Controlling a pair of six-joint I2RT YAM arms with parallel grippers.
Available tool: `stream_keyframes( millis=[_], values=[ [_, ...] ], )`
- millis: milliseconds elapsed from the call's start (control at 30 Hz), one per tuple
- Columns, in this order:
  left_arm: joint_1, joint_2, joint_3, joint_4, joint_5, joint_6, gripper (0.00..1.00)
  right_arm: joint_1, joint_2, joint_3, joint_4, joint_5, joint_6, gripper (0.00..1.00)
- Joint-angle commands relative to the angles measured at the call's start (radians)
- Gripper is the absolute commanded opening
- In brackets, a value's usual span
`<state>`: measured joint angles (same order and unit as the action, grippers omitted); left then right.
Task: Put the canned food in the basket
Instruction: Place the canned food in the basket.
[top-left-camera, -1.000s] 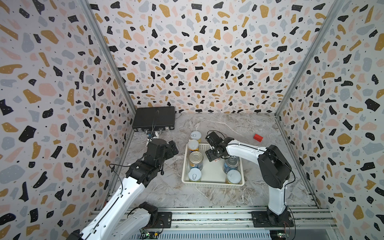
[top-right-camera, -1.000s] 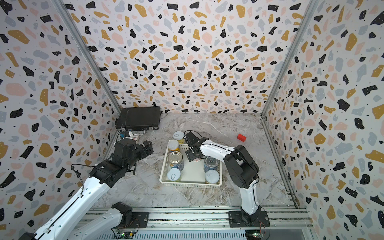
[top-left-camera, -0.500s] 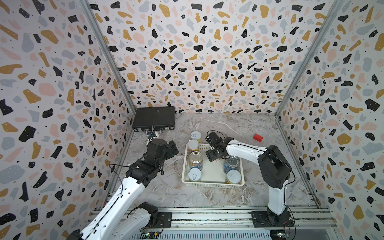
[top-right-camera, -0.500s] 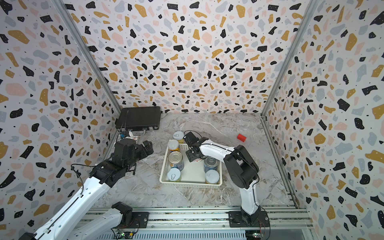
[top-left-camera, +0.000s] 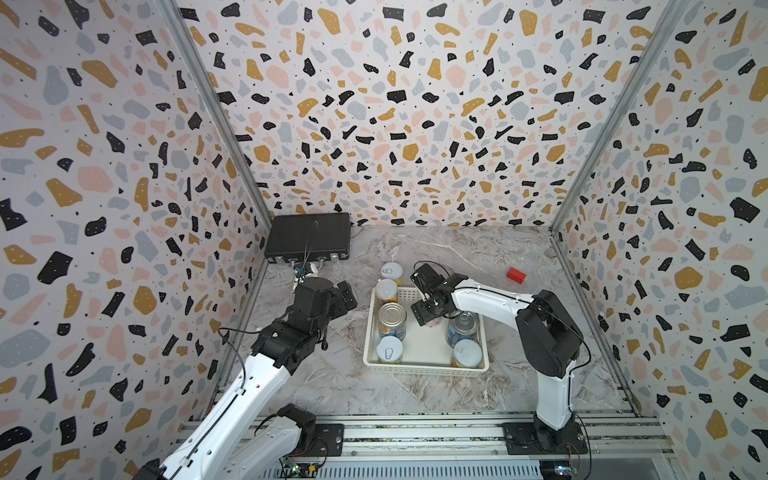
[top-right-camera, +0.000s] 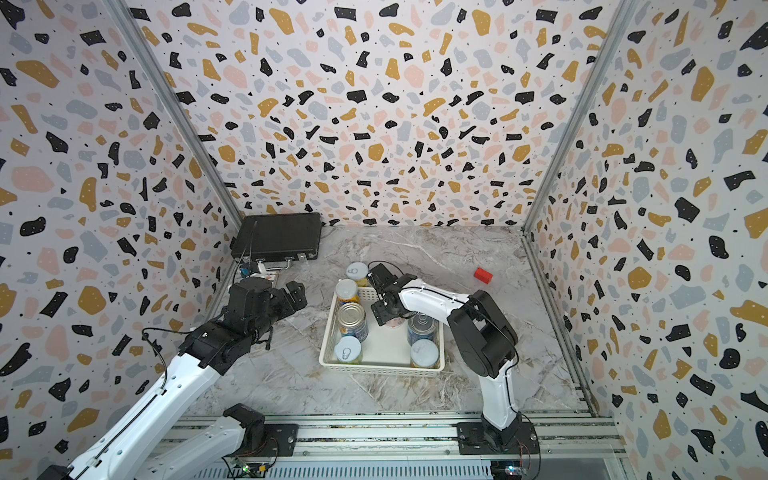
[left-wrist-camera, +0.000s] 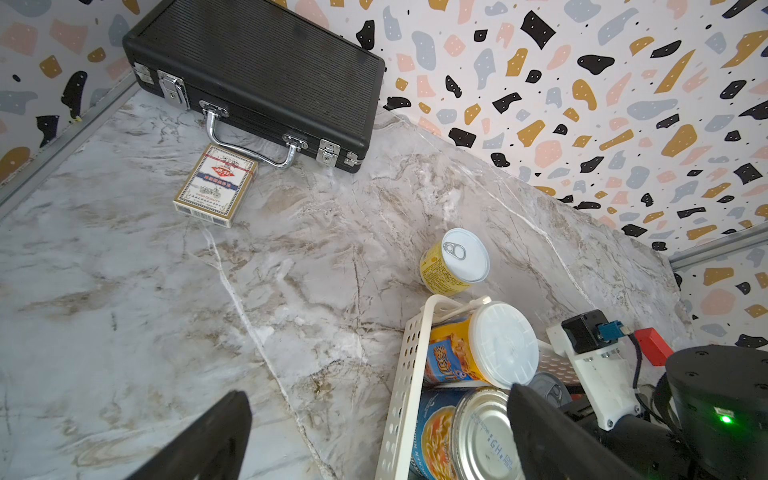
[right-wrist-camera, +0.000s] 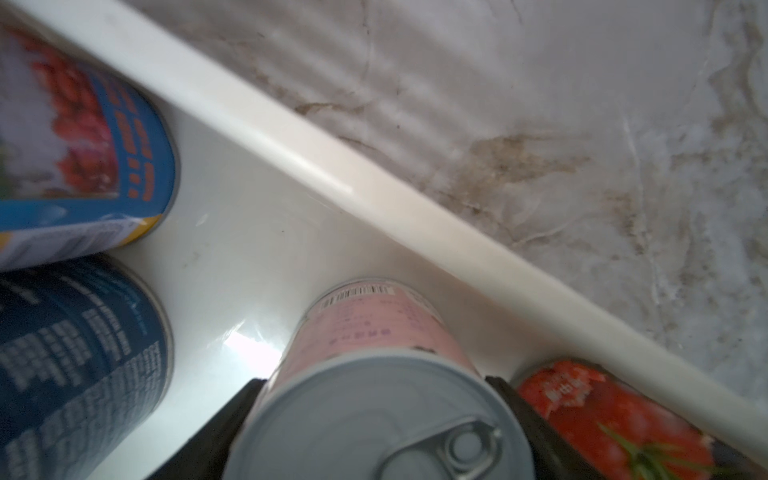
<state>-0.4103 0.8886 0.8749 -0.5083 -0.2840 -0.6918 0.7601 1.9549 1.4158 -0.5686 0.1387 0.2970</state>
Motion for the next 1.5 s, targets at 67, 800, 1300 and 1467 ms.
stream_keyframes(
  millis=[67, 800, 1300, 1467],
  values=[
    [0.005, -0.013, -0.010, 0.014, 0.007, 0.009, 1.00, -0.002, -0.007, 0.062, -0.082, 0.014, 0.002, 0.69],
    [0.004, -0.014, -0.012, 0.017, 0.009, 0.011, 1.00, -0.022, 0.001, 0.105, -0.156, 0.079, 0.000, 0.92],
    [0.005, 0.032, -0.018, 0.050, 0.023, 0.023, 1.00, -0.022, -0.137, 0.066, -0.114, 0.084, 0.001, 0.94],
    [0.006, 0.077, -0.004, 0.054, 0.006, 0.034, 1.00, -0.022, -0.160, 0.051, -0.108, 0.081, -0.005, 0.94]
  ],
)
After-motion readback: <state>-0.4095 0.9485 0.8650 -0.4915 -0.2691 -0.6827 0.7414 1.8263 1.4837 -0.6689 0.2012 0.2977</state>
